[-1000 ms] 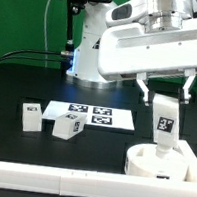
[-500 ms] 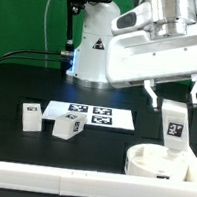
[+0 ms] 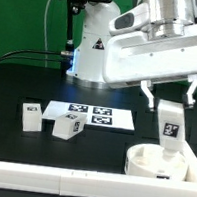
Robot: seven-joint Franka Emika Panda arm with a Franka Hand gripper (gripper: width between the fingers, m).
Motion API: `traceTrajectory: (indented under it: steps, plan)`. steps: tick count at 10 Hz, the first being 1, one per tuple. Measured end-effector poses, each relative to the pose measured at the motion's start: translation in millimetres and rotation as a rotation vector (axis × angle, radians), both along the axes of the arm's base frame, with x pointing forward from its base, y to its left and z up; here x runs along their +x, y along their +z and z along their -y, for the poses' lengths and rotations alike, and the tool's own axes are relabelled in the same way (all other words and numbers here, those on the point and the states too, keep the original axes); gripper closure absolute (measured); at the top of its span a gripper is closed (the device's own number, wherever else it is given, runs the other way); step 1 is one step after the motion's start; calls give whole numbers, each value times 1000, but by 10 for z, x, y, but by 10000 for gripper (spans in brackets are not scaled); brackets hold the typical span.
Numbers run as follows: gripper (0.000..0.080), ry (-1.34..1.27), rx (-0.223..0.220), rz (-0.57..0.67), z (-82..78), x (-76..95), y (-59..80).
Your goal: Assemble stool
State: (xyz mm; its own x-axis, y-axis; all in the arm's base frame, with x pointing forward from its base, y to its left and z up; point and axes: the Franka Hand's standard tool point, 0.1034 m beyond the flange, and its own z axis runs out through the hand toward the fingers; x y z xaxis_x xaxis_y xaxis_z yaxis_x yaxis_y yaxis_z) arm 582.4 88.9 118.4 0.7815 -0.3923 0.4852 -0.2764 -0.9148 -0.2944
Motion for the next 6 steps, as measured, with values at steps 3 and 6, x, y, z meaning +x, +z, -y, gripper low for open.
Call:
traceTrajectory:
  steps: [3,6]
  plan:
    - [481,11,7,-18,-88,-48,-87]
    - [481,21,8,-25,-144,-74,-124]
